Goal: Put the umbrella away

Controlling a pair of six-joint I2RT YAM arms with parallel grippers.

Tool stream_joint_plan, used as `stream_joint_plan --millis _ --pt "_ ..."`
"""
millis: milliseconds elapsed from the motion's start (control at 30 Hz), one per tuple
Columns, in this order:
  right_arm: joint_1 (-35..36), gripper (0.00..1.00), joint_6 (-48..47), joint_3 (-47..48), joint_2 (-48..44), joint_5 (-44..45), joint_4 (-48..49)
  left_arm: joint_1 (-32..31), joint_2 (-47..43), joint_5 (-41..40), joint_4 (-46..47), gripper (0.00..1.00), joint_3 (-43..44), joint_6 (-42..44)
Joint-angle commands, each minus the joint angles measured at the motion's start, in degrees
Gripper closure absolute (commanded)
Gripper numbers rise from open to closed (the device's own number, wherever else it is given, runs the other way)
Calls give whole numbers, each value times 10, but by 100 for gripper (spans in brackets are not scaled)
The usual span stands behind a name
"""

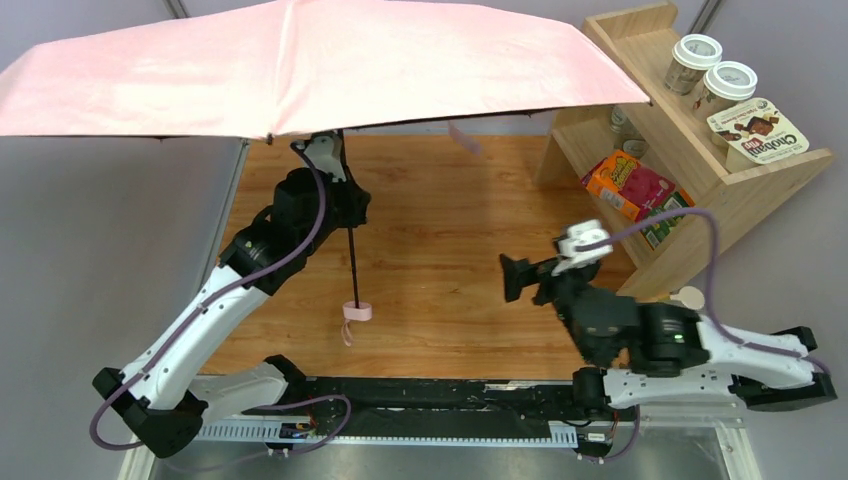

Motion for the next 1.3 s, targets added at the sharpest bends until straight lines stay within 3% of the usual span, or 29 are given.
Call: stream_joint_plan --millis 0,100,167,300,433,567,700,833,967,1033,1200,1267 --pt "-128 0 146 -79 94 -280 45 1 -50 -26 32 100 48 -10" --pt "-242 0 159 -69 149 -439 103 1 -62 -4 36 100 32 -16" --pt "-314 0 158 -74 169 -608 194 1 -73 23 53 100 9 -23" --pt "-409 0 275 -38 243 -787 340 1 -90 87 94 100 -32 -31" --pt "-419 0 332 36 312 -793 405 1 -93 115 90 100 -31 -12" --pt "-420 0 364 169 396 -749 344 1 -90 63 49 100 -16 38" --pt "-420 0 396 225 454 -726 371 1 -90 28 29 100 -16 73" --pt "-417 0 422 265 506 -765 461 1 -88 23 23 100 -16 94" --pt "-397 2 410 342 547 -746 427 1 -86 9 8 100 -13 109" --pt "-396 6 413 389 576 -733 396 1 -86 7 6 100 -14 116" --pt "-383 17 412 416 611 -757 427 1 -85 -19 -22 100 -7 123" --pt "-376 29 408 419 618 -748 433 1 -87 -16 -27 100 -4 126"
